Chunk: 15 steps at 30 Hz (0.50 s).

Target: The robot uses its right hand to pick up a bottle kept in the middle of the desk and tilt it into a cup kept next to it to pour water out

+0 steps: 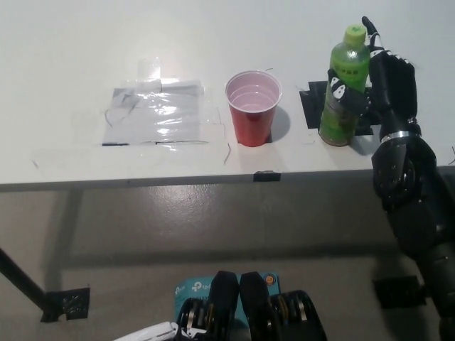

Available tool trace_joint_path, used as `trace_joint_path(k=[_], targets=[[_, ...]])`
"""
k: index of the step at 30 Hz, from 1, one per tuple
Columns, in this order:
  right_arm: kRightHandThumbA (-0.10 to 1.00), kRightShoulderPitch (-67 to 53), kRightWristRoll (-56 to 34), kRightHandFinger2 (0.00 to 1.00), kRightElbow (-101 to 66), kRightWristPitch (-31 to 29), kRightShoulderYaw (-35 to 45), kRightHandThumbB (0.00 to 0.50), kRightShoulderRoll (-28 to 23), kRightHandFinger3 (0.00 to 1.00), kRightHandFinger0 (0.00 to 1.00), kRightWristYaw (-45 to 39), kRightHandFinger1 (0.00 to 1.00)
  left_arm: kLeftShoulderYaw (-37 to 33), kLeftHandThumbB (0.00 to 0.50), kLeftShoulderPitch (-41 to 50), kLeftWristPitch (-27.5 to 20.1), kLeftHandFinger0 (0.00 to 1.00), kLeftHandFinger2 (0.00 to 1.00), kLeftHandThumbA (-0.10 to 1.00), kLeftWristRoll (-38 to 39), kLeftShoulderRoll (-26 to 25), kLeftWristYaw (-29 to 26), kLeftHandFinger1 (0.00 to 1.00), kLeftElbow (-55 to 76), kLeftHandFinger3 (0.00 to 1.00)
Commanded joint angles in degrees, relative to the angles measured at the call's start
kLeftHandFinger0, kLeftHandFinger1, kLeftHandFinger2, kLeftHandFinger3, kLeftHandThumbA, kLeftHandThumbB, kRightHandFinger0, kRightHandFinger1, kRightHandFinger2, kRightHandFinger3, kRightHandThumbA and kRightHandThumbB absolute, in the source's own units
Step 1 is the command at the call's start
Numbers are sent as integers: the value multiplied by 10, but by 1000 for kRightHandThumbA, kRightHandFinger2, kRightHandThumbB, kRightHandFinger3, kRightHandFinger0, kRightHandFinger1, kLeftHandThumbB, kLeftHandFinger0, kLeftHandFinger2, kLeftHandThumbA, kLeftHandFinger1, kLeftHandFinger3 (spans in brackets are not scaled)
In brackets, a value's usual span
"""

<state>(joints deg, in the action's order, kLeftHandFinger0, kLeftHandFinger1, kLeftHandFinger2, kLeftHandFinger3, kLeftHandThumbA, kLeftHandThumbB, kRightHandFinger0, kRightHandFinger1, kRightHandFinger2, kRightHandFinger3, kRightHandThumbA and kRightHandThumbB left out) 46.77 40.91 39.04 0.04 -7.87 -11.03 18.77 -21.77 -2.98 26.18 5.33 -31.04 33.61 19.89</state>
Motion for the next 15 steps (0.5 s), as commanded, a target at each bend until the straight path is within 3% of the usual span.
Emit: trace_joint_path(k=[1,5,6,7,8,9,10,11,12,13,15], targets=[[167,20,-27,588,-8,36,-4,36,-7,1000,407,-43,526,3,500,-5,6,1000,1000,379,-4,-11,9,1000,19,1000],[180,16,-36,618,-7,39,-6,20,-4,1000,515,-46,591,4,500,-5,3,1000,1000,389,-8,-13,8,1000,18,1000],[177,13,-39,655,-11,39,-6,24,-3,1000,531,-46,629,4,500,-6,5,1000,1000,373,-4,-12,8,1000,16,1000],[228,12,-34,803,-10,45,-10,10,-4,1000,575,-46,752,5,500,-6,7,1000,1000,371,-2,-13,8,1000,18,1000],[289,12,-29,829,-10,53,-15,16,-6,1000,609,-47,815,4,500,-5,7,1000,1000,371,-4,-13,6,1000,19,1000],[587,11,-21,1000,-20,83,-20,112,-6,1000,868,-60,1000,3,500,-6,7,1000,1000,385,-6,-13,8,1000,20,1000],[813,8,-17,1000,-32,104,-25,210,-8,1000,1000,-78,1000,3,500,-6,7,1000,1000,385,-6,-13,8,1000,21,1000],[933,6,-14,1000,-50,137,-29,354,-11,1000,1000,-103,1000,4,500,-7,7,1000,1000,393,-5,-14,9,1000,19,1000],[931,6,-14,1000,-54,142,-31,364,-11,1000,1000,-106,1000,4,500,-7,7,1000,1000,393,-5,-14,10,1000,19,1000],[1000,4,-8,1000,-62,160,-36,473,-13,1000,1000,-116,1000,6,500,-5,7,1000,1000,392,-4,-14,9,1000,18,1000],[1000,1,-6,1000,-75,181,-40,500,-17,1000,1000,-127,1000,5,500,-5,7,1000,1000,386,0,-15,12,1000,17,1000]])
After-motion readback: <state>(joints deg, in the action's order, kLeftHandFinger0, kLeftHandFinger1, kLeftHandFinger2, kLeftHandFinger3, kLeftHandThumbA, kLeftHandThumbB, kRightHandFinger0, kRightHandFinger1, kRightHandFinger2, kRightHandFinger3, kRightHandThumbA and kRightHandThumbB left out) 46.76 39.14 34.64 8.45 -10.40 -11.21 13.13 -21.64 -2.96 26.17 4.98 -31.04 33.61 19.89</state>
